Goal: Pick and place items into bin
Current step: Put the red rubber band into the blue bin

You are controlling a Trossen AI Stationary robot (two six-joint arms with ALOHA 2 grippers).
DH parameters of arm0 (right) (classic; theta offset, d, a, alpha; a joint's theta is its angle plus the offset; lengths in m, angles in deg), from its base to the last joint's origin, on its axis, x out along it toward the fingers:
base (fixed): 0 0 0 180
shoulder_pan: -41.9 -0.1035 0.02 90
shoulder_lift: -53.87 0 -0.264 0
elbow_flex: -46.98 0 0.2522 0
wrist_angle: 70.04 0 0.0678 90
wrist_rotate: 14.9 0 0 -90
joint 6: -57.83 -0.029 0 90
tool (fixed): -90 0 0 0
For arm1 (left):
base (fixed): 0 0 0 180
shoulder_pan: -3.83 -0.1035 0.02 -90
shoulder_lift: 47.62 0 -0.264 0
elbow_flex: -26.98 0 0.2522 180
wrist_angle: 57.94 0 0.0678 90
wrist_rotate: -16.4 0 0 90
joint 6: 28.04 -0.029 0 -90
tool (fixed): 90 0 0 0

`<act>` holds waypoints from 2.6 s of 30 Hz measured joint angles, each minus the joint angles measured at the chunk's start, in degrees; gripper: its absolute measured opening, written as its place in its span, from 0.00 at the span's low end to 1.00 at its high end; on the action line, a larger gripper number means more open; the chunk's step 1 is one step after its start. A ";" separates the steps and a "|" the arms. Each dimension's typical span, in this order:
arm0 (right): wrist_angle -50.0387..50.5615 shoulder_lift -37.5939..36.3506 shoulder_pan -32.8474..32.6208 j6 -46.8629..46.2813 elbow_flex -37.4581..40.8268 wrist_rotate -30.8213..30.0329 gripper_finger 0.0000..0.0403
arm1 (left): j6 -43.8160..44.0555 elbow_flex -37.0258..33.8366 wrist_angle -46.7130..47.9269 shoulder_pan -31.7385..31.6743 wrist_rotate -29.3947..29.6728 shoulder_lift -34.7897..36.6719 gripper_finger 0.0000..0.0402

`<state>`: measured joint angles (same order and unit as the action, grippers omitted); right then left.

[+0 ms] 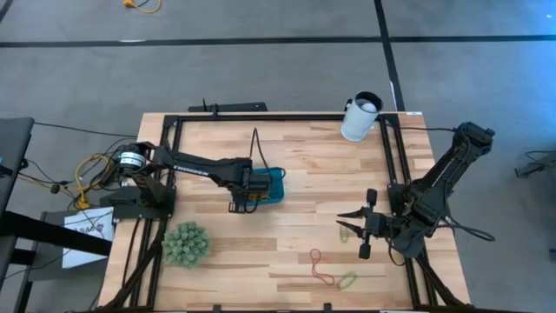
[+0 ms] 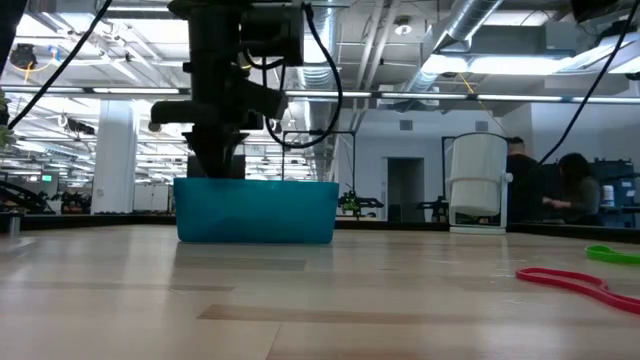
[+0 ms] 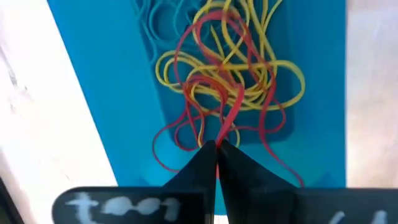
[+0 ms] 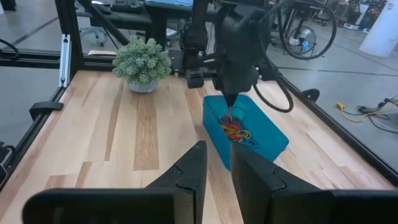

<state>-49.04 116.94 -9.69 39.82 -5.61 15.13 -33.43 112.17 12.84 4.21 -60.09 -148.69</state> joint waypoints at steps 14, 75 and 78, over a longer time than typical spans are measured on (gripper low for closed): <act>0.02 0.00 0.00 0.45 0.00 -0.07 0.17 | 2.76 0.25 -4.86 1.17 -10.20 -1.25 0.00; 3.74 30.72 17.38 -5.81 -8.77 51.15 0.23 | 26.52 -4.48 9.87 18.94 21.37 19.96 0.24; 10.09 34.28 18.97 -6.64 -13.09 50.45 0.23 | 28.31 -7.89 8.51 20.30 21.32 19.58 0.24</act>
<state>-38.95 151.22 9.28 33.18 -18.69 65.58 -5.12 104.28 21.35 24.50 -38.77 -129.12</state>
